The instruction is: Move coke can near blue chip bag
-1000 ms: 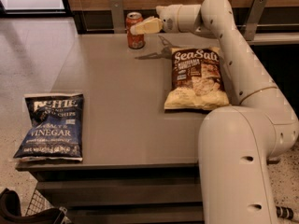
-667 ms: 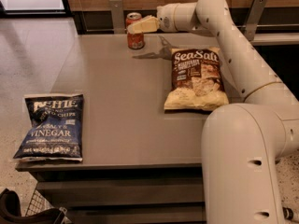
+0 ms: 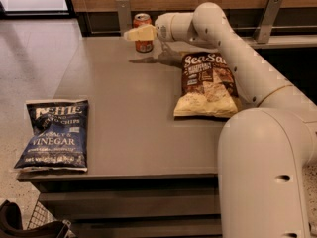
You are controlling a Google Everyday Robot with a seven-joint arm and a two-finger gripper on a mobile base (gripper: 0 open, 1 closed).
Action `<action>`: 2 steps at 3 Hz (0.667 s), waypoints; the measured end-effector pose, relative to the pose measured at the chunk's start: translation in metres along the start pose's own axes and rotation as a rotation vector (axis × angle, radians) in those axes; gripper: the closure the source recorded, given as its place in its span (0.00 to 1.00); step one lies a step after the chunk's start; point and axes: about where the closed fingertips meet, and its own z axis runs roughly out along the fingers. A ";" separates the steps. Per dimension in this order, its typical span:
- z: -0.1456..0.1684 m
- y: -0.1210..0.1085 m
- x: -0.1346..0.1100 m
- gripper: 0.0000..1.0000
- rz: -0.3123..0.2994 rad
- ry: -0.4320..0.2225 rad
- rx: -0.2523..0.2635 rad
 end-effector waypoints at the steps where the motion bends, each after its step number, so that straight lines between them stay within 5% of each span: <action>1: 0.010 0.004 0.009 0.00 0.033 -0.023 0.000; 2: 0.015 0.007 0.012 0.12 0.042 -0.030 -0.002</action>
Offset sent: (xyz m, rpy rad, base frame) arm 0.0008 0.0084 -0.0097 0.0336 0.0107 -0.0082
